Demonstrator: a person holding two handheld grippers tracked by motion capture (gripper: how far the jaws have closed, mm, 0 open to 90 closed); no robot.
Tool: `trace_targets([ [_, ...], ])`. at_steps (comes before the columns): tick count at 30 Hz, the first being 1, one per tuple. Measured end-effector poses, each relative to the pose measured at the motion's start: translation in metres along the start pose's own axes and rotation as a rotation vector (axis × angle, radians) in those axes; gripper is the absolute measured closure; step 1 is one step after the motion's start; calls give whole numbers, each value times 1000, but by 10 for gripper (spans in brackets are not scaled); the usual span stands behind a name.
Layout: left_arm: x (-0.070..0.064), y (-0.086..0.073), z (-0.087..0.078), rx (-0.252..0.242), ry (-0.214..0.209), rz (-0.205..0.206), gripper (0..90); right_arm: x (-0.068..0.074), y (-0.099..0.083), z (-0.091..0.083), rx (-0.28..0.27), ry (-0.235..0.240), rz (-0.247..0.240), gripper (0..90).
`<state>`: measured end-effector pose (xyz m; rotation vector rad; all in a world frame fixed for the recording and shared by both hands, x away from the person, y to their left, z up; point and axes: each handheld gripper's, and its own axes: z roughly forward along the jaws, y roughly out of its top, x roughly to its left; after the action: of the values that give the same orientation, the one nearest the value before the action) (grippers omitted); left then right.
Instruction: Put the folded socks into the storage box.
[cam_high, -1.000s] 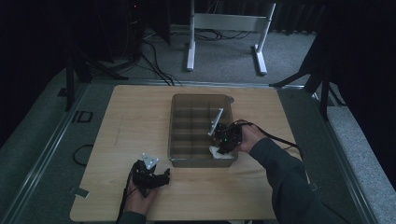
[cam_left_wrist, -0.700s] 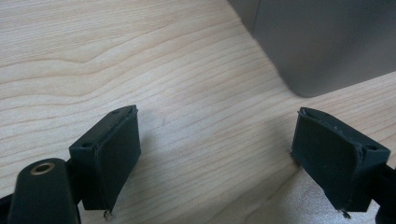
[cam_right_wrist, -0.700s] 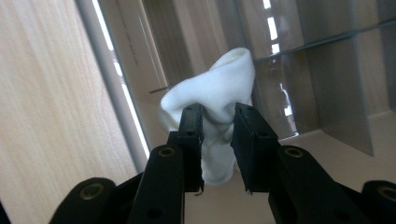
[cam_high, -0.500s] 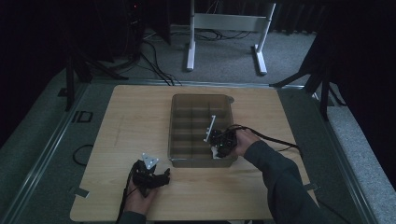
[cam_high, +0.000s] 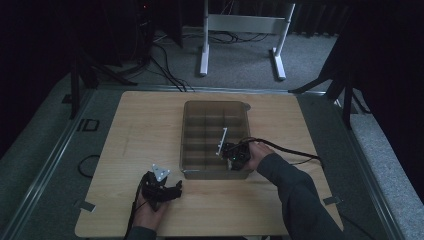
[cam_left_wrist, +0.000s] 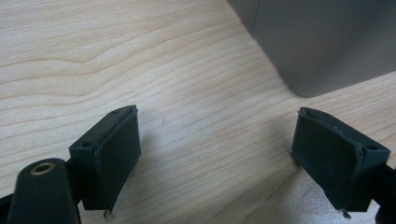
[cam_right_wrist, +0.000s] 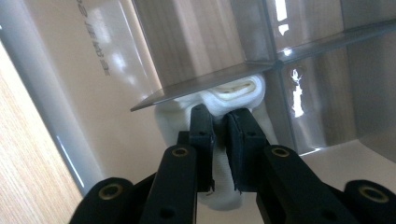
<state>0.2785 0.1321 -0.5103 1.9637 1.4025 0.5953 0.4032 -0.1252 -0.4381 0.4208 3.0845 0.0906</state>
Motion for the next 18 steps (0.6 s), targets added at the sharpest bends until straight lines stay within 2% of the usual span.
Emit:
trace_targets([
  [3, 0, 0, 0, -1, -1, -1, 156, -5, -7, -3, -51, 39, 33, 738],
  [5, 0, 0, 0, -1, -1, 0, 155, -5, -11, -7, -73, 23, 40, 629],
  [9, 0, 0, 0, -1, -1, -1, 155, -5, -18, -18, -83, 12, 44, 589],
  [18, 0, 0, 0, -1, 0, 0, 155, -7, -40, -54, -191, -36, 79, 567],
])
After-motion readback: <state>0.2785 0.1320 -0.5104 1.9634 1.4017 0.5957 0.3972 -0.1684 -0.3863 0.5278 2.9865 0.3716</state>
